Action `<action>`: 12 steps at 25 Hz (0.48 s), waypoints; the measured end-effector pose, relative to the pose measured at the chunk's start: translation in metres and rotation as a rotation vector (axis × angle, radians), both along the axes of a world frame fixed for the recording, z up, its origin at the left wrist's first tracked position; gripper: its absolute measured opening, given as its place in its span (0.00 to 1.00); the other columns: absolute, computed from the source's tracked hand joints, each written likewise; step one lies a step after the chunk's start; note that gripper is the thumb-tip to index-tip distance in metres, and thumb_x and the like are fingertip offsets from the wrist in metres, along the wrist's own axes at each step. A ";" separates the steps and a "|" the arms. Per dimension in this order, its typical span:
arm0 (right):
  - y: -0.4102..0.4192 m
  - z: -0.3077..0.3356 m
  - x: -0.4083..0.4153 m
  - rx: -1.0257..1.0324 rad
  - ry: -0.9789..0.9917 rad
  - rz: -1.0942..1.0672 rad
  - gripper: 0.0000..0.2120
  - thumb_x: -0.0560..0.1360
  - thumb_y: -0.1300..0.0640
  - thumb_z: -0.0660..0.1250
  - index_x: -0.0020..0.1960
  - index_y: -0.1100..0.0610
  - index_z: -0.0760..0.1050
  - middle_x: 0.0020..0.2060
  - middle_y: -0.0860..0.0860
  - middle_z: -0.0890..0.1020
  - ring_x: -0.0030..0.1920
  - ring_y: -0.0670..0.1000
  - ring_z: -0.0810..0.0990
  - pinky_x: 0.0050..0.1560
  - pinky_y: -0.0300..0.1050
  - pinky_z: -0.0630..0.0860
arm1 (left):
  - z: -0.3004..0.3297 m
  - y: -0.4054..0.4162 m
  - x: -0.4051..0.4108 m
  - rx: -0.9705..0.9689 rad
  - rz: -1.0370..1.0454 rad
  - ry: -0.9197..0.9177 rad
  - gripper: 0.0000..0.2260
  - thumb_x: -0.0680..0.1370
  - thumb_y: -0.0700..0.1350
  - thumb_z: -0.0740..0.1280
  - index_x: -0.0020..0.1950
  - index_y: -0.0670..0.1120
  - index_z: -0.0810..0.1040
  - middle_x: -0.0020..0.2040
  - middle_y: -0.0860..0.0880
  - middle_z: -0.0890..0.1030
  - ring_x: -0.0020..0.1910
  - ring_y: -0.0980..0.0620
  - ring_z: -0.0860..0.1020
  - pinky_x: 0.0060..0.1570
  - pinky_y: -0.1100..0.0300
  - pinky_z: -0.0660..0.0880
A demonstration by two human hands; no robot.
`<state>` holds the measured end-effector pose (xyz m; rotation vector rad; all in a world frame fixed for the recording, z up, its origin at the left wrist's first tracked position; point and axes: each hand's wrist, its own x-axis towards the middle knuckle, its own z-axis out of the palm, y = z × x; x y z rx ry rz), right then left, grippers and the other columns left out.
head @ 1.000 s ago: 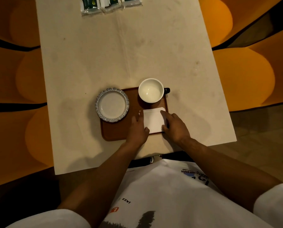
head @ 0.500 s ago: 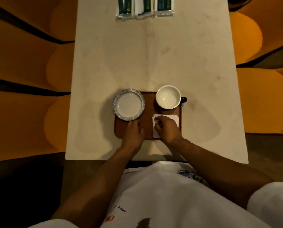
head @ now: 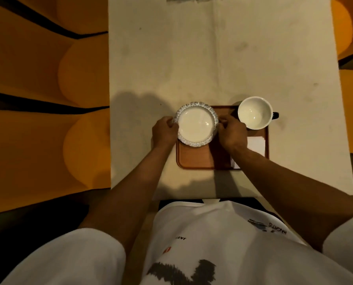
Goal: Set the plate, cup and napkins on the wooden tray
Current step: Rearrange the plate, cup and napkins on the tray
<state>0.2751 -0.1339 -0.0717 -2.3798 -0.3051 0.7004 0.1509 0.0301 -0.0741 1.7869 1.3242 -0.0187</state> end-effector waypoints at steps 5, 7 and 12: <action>0.010 -0.012 0.000 -0.125 -0.025 -0.022 0.11 0.78 0.55 0.63 0.56 0.57 0.80 0.51 0.55 0.85 0.50 0.58 0.82 0.50 0.48 0.76 | -0.013 0.016 0.004 -0.005 -0.061 0.023 0.12 0.75 0.38 0.68 0.57 0.42 0.84 0.52 0.43 0.87 0.53 0.45 0.83 0.49 0.62 0.74; 0.012 -0.014 0.000 -0.138 -0.010 -0.045 0.11 0.77 0.55 0.64 0.56 0.58 0.80 0.52 0.55 0.85 0.51 0.58 0.82 0.50 0.49 0.76 | -0.014 0.018 0.005 -0.016 -0.051 0.025 0.12 0.74 0.37 0.67 0.55 0.43 0.84 0.51 0.43 0.87 0.52 0.45 0.84 0.50 0.59 0.77; 0.011 -0.013 0.001 -0.112 0.004 -0.058 0.11 0.77 0.57 0.64 0.56 0.58 0.80 0.52 0.55 0.85 0.51 0.57 0.82 0.48 0.44 0.74 | -0.019 0.019 0.001 -0.081 -0.023 -0.005 0.12 0.70 0.41 0.68 0.52 0.44 0.85 0.46 0.43 0.87 0.46 0.43 0.85 0.51 0.48 0.83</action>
